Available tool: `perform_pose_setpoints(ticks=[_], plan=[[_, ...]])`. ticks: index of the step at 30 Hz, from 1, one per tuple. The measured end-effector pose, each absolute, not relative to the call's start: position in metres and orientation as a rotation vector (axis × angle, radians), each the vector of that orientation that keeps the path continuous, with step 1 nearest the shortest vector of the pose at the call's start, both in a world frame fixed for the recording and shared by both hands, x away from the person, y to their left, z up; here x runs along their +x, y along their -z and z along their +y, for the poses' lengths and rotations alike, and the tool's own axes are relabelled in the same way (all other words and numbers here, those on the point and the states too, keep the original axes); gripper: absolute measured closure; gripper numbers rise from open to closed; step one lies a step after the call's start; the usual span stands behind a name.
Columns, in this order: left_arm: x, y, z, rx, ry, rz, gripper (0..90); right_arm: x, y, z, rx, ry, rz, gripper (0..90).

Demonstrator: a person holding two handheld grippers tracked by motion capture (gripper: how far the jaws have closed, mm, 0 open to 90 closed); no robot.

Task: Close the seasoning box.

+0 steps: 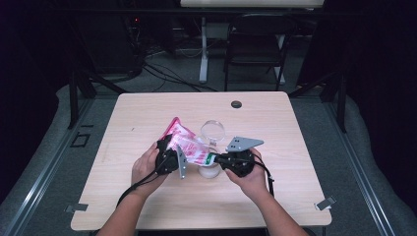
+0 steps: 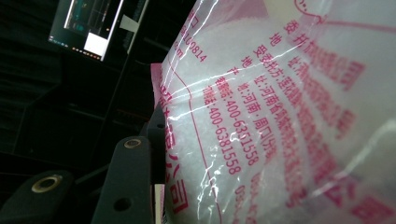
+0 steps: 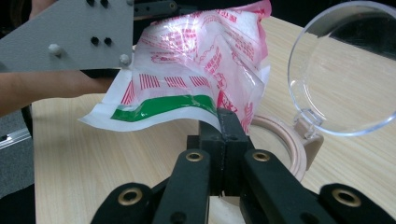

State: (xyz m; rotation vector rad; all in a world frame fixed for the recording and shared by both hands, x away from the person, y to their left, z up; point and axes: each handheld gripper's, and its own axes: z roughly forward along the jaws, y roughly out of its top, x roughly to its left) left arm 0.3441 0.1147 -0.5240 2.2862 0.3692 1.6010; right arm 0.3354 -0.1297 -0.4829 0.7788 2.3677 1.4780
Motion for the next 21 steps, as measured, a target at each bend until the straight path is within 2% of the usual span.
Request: perform_pose_setpoints(ticks=[13,21], plan=[[0.344,0.514,0.111,2.307,-1.698,0.306,58.6,0.337,0.488,-0.132,0.804,-1.486,2.372,90.0],[0.345,0.51,0.111,2.324,-1.713,0.278,58.7,0.339,0.491,-0.132,0.825,-1.497,2.385,90.0]])
